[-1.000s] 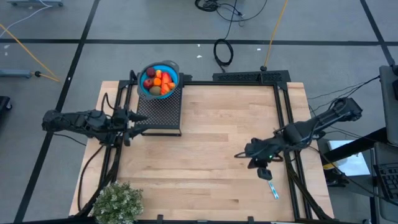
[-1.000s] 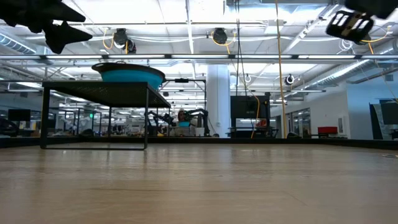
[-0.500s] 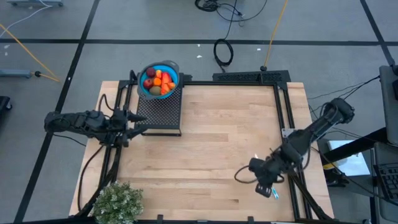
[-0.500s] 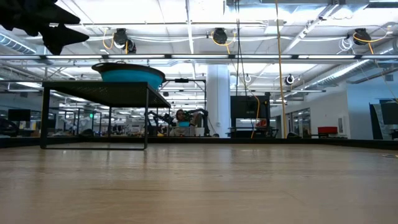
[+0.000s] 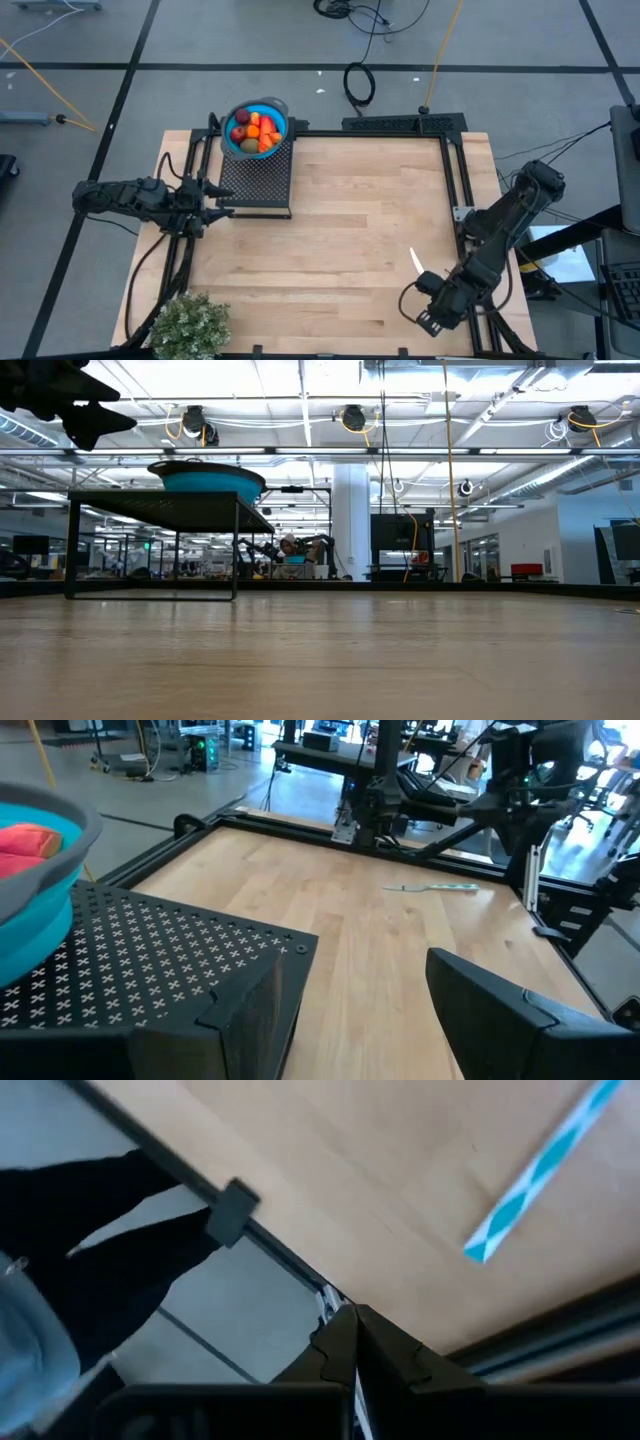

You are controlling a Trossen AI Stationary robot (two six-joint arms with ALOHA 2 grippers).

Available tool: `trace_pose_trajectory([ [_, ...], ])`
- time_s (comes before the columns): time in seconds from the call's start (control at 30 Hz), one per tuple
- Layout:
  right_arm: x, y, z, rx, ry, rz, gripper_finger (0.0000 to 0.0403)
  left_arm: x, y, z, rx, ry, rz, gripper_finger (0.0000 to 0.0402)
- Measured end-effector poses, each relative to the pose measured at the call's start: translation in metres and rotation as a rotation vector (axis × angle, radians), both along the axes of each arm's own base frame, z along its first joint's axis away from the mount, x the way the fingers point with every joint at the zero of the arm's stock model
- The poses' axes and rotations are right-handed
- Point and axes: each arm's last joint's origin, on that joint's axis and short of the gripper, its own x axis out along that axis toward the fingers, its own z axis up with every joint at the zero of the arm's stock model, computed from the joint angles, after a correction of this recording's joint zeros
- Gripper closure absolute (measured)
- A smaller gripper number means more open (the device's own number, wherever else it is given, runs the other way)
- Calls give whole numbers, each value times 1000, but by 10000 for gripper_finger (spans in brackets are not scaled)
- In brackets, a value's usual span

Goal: Pick & Place Fruit
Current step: Put the white blue table knife on the shelf

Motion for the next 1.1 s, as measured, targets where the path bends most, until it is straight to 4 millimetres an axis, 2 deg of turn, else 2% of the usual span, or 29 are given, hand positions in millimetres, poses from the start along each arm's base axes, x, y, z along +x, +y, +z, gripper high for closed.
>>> trace_pose_trajectory([
  [0.2, -6, 8, -6, -16, 109, -136, 403, 0, 0, 0, 2, 5, 0, 151],
  [0.37, -8, 8, -9, -24, 128, -161, 403, 0, 0, 0, -2, 3, 0, 151],
  [0.6, -14, -1, -30, -87, 207, -238, 389, 0, -2, 0, -30, 0, -53, 151],
  [0.73, -16, -2, -39, -76, 228, -243, 354, 0, -2, 1, -34, -10, -57, 151],
  [1.1, -18, -6, -48, -81, 250, -267, 213, 0, -2, 1, -40, -12, -55, 151],
])
